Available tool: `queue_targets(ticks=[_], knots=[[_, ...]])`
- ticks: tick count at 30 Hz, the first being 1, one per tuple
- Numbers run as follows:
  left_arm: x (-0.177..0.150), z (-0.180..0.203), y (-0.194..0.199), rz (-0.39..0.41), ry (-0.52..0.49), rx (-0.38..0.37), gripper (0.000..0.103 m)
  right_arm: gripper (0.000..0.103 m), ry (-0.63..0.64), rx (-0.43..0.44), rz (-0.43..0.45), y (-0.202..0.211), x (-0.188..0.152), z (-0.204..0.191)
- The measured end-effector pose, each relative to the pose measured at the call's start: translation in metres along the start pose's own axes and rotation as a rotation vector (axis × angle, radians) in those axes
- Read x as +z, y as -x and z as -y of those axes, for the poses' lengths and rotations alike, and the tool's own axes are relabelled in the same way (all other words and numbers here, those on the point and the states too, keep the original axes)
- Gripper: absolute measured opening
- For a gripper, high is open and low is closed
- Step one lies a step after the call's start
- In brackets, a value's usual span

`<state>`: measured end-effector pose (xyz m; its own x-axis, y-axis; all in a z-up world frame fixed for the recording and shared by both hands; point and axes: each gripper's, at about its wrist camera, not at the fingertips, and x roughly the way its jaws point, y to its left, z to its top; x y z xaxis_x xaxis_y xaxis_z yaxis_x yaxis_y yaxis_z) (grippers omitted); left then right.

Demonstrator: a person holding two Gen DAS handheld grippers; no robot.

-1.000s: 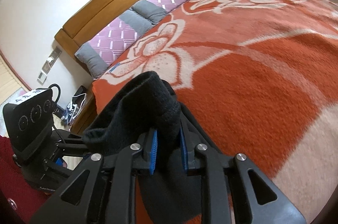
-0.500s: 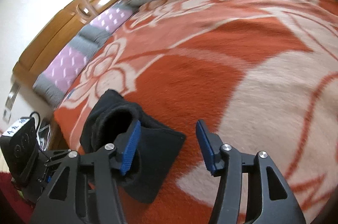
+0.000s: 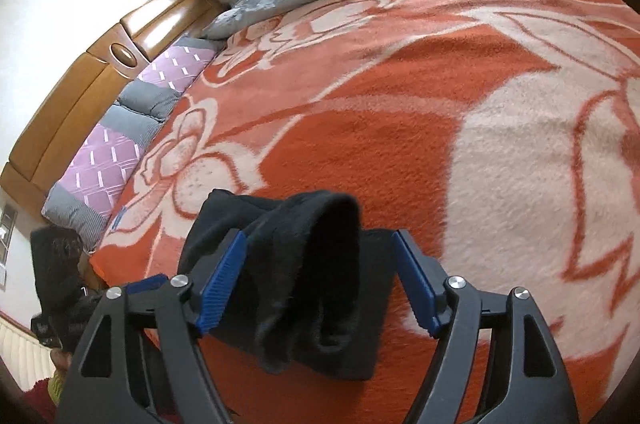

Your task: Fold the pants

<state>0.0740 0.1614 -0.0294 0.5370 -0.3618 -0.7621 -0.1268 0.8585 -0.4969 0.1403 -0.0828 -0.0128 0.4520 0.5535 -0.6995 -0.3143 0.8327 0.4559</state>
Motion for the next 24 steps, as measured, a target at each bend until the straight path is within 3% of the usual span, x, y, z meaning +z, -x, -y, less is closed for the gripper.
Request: queue_targets(ticks=[12,24], knots=[[0.027,-0.024,-0.035,-0.060,0.042,0.010,0.076,0.075,-0.138,-0.021,-0.072,-0.025,-0.029,0.023],[0.026,-0.027,-0.070,-0.118,0.051,0.052,0.079,0.075,-0.190,0.022,-0.059,-0.031,-0.053,0.049]])
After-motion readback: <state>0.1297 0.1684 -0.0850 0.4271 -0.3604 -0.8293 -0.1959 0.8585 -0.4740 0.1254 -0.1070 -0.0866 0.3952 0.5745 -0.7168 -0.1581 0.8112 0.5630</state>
